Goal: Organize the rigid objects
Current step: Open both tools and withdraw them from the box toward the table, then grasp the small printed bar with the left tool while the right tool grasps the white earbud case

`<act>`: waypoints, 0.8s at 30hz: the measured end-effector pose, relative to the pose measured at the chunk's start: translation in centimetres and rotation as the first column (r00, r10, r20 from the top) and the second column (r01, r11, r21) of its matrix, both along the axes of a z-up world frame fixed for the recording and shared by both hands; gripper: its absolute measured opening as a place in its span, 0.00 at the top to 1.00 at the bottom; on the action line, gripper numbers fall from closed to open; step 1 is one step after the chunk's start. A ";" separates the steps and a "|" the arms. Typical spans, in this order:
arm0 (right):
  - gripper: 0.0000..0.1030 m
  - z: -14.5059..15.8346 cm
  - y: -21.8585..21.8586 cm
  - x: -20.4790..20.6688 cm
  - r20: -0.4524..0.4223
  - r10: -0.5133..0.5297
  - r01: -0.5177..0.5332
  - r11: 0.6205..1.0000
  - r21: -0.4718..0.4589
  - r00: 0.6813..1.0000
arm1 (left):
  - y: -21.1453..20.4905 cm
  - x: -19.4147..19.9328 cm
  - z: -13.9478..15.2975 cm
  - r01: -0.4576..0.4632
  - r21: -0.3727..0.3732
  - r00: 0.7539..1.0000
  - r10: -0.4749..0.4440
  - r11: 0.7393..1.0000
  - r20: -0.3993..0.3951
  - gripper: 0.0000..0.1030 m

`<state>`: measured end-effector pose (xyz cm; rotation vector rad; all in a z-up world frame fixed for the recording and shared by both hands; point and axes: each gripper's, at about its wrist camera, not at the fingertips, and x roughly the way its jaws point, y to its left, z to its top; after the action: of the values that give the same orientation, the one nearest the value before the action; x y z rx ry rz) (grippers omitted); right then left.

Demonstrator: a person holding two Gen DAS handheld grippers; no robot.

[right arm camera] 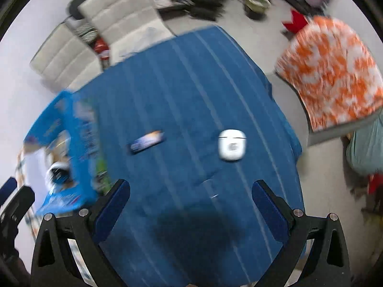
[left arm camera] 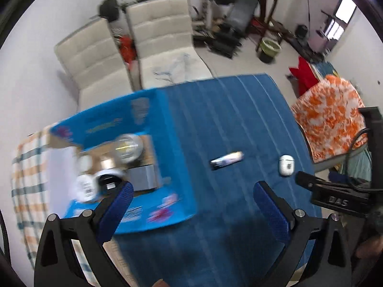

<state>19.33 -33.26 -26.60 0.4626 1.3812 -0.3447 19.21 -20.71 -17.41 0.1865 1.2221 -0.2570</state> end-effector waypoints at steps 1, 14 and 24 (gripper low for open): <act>0.00 -1.2 -1.3 0.1 -0.012 -0.022 0.022 1.000 0.015 1.000 | -1.4 0.7 -1.0 0.015 0.001 1.000 -0.015 1.000 -0.013 0.00; 0.13 -14.3 -8.8 2.8 -0.190 -0.038 0.050 0.997 0.060 0.981 | -11.6 7.6 -17.1 0.289 0.161 0.927 -0.234 0.944 -0.292 0.00; 0.22 -16.0 -8.3 3.3 -0.188 -0.026 0.039 0.997 0.068 0.982 | -11.1 7.7 -21.0 0.232 0.132 0.921 -0.173 0.964 -0.350 0.50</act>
<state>22.66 -41.54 -42.58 0.5221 1.5743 -0.3739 26.92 -31.82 -38.40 0.4351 1.5688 -0.3756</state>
